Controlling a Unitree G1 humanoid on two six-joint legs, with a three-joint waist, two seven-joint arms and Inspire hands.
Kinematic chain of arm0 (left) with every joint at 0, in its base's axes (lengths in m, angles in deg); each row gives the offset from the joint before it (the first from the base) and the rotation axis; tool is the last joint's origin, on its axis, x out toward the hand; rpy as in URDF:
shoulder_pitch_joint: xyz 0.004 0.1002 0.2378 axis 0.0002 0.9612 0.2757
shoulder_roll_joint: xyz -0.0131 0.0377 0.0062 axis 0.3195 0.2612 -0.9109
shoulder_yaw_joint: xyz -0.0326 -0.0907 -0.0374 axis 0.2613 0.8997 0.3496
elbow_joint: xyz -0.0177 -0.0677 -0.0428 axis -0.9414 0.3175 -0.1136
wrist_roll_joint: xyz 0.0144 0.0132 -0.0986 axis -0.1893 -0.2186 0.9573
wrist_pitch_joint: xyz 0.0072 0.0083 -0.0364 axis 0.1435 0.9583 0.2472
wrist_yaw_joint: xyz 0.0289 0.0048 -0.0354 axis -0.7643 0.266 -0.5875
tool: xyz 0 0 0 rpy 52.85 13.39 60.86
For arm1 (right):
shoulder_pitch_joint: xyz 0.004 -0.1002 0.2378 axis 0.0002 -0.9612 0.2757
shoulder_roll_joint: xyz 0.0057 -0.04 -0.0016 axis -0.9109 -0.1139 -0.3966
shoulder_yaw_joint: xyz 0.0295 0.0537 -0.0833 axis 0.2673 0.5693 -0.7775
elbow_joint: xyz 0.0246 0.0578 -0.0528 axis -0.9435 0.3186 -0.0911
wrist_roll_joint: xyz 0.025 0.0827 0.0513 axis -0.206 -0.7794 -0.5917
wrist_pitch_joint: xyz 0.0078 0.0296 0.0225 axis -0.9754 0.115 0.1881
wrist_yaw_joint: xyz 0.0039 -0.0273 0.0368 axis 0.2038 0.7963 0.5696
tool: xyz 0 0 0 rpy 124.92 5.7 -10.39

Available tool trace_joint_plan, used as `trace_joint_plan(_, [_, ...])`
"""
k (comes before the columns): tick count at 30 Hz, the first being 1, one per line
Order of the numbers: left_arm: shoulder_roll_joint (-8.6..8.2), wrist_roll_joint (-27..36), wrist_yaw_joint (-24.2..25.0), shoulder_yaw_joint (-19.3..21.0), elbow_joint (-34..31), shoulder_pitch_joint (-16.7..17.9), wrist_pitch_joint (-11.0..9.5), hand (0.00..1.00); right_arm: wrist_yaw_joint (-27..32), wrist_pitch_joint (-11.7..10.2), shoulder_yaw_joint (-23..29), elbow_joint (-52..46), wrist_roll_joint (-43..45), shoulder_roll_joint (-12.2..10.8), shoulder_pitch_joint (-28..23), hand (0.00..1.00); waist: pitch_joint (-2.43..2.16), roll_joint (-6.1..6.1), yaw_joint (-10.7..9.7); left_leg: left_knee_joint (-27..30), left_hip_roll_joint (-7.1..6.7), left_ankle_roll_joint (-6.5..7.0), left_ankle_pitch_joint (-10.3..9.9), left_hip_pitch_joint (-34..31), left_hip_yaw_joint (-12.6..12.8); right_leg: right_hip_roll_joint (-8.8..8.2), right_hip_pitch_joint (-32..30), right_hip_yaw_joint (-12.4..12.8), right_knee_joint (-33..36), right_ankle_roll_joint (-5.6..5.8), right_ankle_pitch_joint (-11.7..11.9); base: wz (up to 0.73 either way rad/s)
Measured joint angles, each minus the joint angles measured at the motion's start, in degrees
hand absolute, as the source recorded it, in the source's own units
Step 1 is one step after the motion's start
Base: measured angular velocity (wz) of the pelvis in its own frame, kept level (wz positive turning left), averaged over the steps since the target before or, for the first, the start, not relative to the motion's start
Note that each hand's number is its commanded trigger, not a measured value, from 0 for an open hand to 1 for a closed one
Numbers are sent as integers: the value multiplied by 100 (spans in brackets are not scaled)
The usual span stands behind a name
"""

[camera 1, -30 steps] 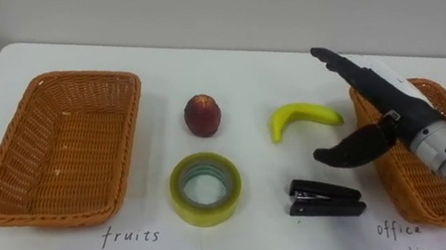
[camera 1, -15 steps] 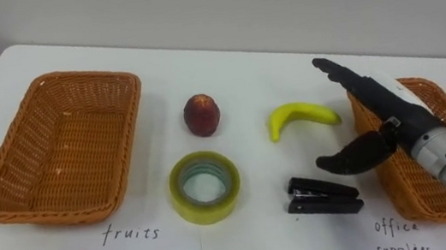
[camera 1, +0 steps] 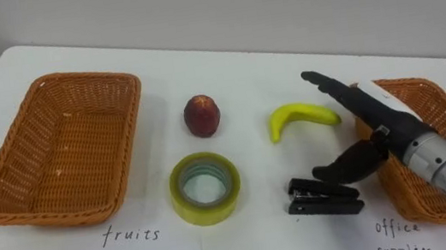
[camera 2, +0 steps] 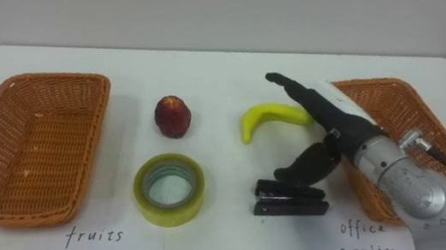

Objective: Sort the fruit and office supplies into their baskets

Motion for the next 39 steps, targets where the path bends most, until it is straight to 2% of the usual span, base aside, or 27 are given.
trace_joint_plan(9, [1, 3, 7, -14, 18, -3, 2, 0, -134, 34, -92, 25, 66, -1, -152, 0, 4, 8, 101, -7, 1, 0, 0, 1, 21, -2, 6, -27, 0, 0, 1, 0])
trace_joint_plan(14, [3, 2, 28, -11, -107, 3, 24, 0, -370, 256, -229, 222, 97, -2, -167, 0, 3, 28, 140, -19, -1, 1, -1, -8, -14, -6, 5, -44, 3, 0, 1, 0])
trace_joint_plan(18, [7, 3, 27, -14, -123, 1, 39, 0, -534, 264, -298, 229, 159, -2, -167, 0, -1, 31, 140, -12, 1, 1, -1, -10, -18, -5, 2, -51, 3, 0, 1, 0])
trace_joint_plan(26, [12, 4, 26, -17, -178, -2, 48, 0, -714, 489, -335, 256, 323, -2, -167, 0, -29, -10, 138, 2, 0, 1, -1, -9, -17, -5, -3, -49, 3, -1, 2, 0])
trace_joint_plan(39, [13, 5, 7, -26, -190, 2, 93, 0, -905, 581, -337, 275, 511, -3, -166, 0, -27, -10, 149, 4, 1, 1, 0, -108, -17, -6, -95, -46, 8, -4, 4, 0])
